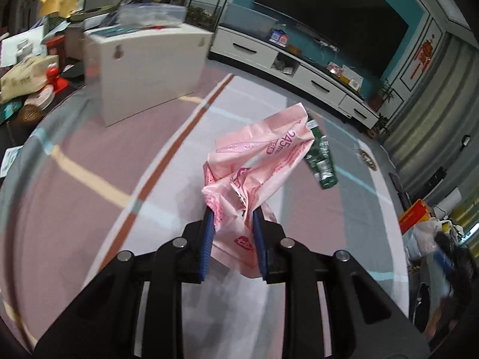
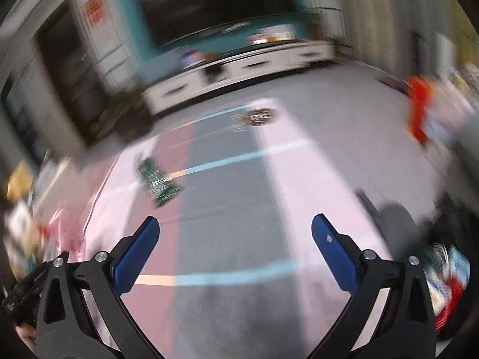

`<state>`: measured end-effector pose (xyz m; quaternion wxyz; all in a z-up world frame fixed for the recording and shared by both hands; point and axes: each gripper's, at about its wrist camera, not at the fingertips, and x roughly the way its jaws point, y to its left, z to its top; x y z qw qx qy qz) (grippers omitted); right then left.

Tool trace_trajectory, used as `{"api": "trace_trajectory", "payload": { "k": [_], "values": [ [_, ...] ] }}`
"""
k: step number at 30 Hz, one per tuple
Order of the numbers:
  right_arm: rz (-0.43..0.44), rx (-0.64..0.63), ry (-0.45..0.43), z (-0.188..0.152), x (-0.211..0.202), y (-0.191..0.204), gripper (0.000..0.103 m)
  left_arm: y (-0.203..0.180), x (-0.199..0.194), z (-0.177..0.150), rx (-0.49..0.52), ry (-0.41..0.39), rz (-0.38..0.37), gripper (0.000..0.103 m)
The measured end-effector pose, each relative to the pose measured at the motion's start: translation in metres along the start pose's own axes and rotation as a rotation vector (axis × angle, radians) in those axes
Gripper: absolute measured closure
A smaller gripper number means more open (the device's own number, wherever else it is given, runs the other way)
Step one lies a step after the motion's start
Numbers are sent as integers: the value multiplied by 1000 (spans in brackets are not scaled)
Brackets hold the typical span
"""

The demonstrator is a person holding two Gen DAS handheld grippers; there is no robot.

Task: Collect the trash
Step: 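Grasp the green snack wrapper with the right tool while the left tool holds the pink bag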

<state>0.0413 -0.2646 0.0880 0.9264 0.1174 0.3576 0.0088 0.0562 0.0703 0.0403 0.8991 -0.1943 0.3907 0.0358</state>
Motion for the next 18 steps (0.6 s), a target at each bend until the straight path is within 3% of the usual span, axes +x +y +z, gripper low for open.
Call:
{"api": "trace_trajectory", "payload": {
  "k": [2, 4, 7, 10, 16, 18],
  "values": [
    [10, -108, 21, 12, 28, 41, 4, 6, -1, 4, -27, 7, -4, 77],
    [29, -167, 56, 25, 64, 75, 12, 8, -6, 8, -38, 5, -34, 77],
    [70, -217, 112, 43, 111, 109, 17, 7, -17, 10, -13, -27, -19, 77],
    [100, -266, 179, 56, 153, 135, 17, 10, -22, 14, -16, -43, -20, 77],
    [26, -373, 227, 47, 199, 165, 17, 16, -28, 17, -43, -53, -38, 76],
    [12, -361, 223, 45, 202, 164, 23, 17, -33, 15, -45, -57, -45, 76]
  ]
}}
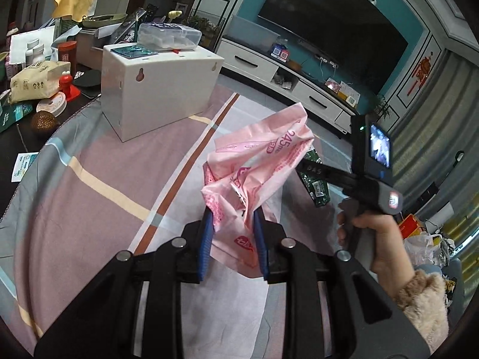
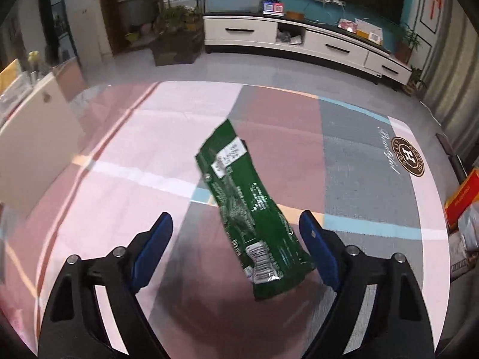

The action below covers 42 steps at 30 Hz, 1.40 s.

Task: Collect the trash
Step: 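Grasp the green snack wrapper with the right tool while the left tool holds the pink bag, then carry the pink bag and green wrapper over the bin and open both tools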

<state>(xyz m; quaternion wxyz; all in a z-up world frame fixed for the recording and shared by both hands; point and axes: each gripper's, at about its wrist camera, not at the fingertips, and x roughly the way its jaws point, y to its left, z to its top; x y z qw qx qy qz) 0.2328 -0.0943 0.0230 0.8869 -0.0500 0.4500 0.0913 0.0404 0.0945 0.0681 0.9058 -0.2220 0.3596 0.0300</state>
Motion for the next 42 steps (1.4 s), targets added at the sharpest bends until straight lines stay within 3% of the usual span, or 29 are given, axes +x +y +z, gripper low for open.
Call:
{"api": "trace_trajectory", "payload": {
  "k": [6, 9, 15, 23, 27, 30, 36, 42],
  "values": [
    [-8, 48, 70, -8, 14, -13, 66, -4, 1, -2, 9, 11, -13, 76],
    [5, 44, 53, -15, 5, -15, 78, -9, 0, -4, 25, 10, -23, 76],
    [76, 111, -29, -34, -54, -30, 79, -25, -2, -11, 60, 18, -47, 76],
    [46, 241, -171, -116, -173, -85, 79, -75, -15, -39, 213, 34, -131, 76],
    [-35, 311, -242, -164, -228, -120, 79, -102, -20, -61, 305, 63, -176, 76],
    [-186, 365, -298, -201, -266, -150, 79, -132, -24, -83, 368, 109, -245, 76],
    [-403, 486, -354, -251, -313, -207, 79, -194, -17, -135, 469, 210, -360, 76],
    [-440, 633, -349, -288, -320, -256, 79, -258, -10, -173, 536, 267, -446, 76]
  ]
}}
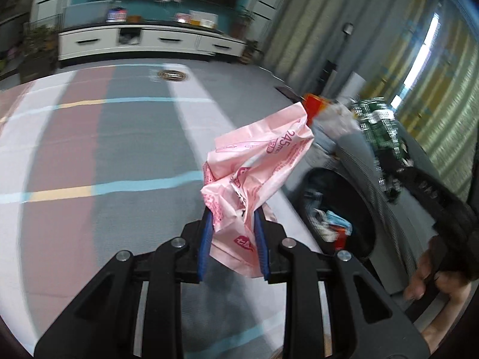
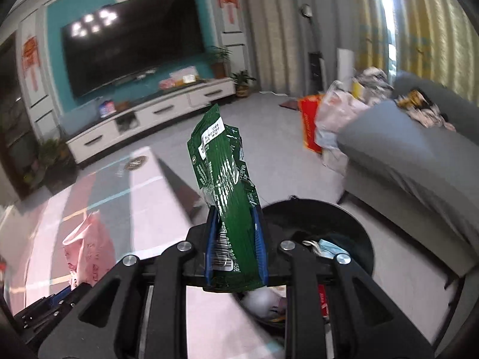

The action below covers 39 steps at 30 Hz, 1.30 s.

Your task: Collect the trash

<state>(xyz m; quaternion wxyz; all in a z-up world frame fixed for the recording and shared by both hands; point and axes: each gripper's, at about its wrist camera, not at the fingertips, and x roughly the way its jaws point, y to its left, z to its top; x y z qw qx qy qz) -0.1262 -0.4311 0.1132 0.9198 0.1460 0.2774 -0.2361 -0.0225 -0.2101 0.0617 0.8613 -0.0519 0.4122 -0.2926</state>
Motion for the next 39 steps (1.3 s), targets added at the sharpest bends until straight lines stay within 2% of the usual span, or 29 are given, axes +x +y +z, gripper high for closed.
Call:
{"api": "trace_trajectory", "payload": {
  "k": [6, 11, 16, 21, 23, 25, 27, 30, 34, 36, 39],
  "values": [
    [-44, 107, 65, -14, 18, -42, 78, -65, 41, 7, 104, 66, -90, 75],
    [-103, 187, 124, -24, 34, -72, 78, -101, 79, 3, 133, 138, -148, 75],
    [-107, 253, 162, -32, 45, -90, 78, -125, 108, 0, 150, 189, -174, 74],
    [-111, 282, 202, -37, 54, -101, 73, -134, 129, 0, 138, 224, -181, 64],
    [-116, 297, 200, -37, 53, -104, 69, -136, 133, 0, 150, 219, -160, 59],
    [-123, 327, 194, -37, 49, -110, 56, -136, 132, 2, 146, 204, -147, 49],
    [-123, 354, 182, -37, 44, -115, 47, -134, 128, 4, 140, 188, -132, 28],
    [-123, 381, 154, -36, 33, -122, 31, -135, 120, 8, 155, 156, -112, 10],
    [-140, 382, 112, -30, 21, -124, 10, -135, 97, 15, 155, 112, -118, 4],
    [-140, 383, 69, -28, 11, -123, 3, -136, 85, 17, 163, 82, -120, 3],
    [-135, 376, 18, -24, -1, -123, 3, -134, 69, 21, 166, 56, -91, 3]
  ]
}}
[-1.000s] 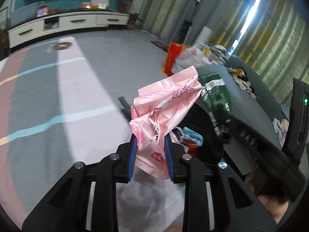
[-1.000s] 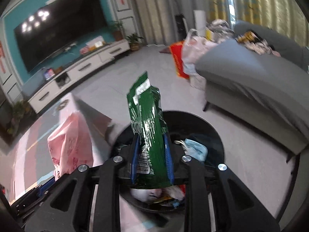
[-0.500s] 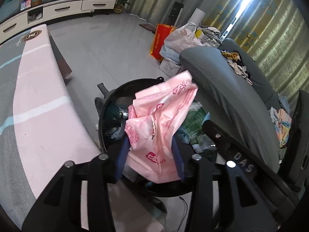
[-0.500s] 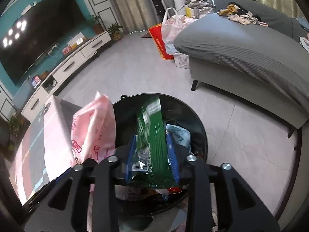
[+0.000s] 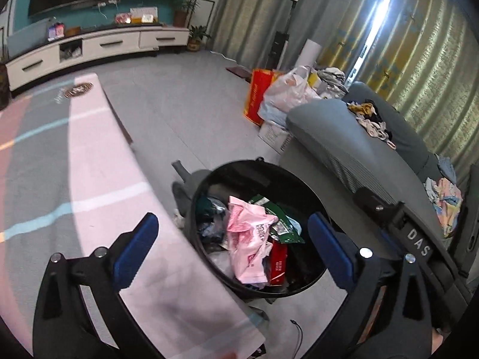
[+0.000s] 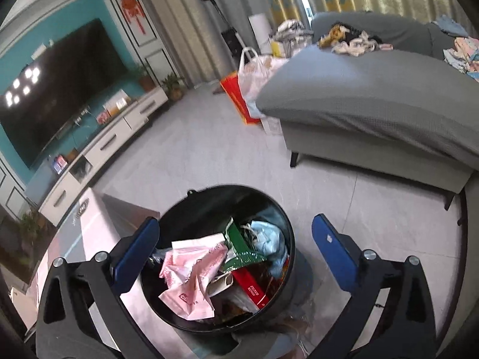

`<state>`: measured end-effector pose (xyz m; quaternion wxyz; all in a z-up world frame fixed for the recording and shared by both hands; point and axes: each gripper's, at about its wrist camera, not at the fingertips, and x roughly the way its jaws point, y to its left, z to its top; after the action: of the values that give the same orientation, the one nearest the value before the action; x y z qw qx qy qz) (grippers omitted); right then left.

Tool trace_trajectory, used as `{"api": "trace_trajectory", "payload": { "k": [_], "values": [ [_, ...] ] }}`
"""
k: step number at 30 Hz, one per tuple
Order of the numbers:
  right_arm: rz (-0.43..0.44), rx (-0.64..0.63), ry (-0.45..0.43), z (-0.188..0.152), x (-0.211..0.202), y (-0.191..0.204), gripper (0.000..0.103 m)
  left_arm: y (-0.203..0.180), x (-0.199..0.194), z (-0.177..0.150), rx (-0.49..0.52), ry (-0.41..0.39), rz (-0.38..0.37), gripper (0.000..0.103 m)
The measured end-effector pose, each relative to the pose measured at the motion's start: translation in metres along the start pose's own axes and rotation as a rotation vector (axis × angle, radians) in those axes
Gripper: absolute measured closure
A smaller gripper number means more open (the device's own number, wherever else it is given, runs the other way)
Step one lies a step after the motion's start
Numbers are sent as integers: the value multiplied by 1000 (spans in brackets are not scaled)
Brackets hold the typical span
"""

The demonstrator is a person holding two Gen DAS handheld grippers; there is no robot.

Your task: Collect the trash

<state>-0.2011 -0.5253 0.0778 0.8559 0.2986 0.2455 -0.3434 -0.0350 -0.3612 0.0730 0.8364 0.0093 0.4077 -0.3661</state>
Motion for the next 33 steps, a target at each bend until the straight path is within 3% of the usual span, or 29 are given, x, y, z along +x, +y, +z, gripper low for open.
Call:
{"api": "trace_trajectory", "payload": {
  "k": [7, 13, 33],
  "values": [
    [-24, 24, -47, 5, -15, -8, 3, 15, -25, 0, -82, -19, -33, 3],
    [-51, 21, -28, 3, -11, -6, 3, 12, -33, -4, -36, -16, 20, 3],
    [-71, -8, -7, 2, -6, -1, 3, 10, -36, -11, -14, 10, 25, 3]
  ]
}}
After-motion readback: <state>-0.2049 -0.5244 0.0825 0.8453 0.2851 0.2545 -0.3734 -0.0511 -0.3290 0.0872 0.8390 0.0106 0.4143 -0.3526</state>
